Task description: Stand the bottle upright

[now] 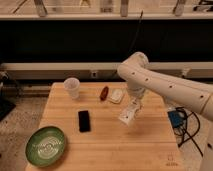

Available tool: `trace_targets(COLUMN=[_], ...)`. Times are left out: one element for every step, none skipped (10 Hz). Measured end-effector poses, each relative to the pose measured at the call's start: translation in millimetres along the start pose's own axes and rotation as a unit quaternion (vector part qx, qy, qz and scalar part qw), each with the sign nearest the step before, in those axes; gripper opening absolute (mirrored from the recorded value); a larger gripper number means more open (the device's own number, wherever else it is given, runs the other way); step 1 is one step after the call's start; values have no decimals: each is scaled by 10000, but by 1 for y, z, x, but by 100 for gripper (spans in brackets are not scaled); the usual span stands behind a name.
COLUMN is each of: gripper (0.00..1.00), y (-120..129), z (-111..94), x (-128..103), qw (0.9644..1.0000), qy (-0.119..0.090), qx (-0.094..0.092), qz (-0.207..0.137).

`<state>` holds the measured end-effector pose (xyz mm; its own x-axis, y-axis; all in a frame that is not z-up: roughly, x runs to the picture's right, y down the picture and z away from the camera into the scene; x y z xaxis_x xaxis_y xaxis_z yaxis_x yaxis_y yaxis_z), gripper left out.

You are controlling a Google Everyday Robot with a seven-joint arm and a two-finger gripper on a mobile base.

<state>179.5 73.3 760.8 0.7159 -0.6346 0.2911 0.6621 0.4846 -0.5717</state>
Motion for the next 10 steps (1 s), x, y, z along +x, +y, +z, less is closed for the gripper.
trace_targets(gripper=[0,0,0,0,0,0,0,0,0,0], y=[1,4,7,7,5,7,9,9,8,8], z=[0,1,2,2,2,2,3,3,3,3], x=[3,7,13,14,14,17,19,24,28,32], qw=[10000,9999,9998,9997,9995,9993,9991,9989,9986,9980], qy=[-49,-115,-159,-189,-260,-329,-370,-417,-486,-588], qx=[-4,-10,-19,-19,-17,-31,-42,-55,-58,-66], qz=[41,78,118,139,150,190,214,209,203,216])
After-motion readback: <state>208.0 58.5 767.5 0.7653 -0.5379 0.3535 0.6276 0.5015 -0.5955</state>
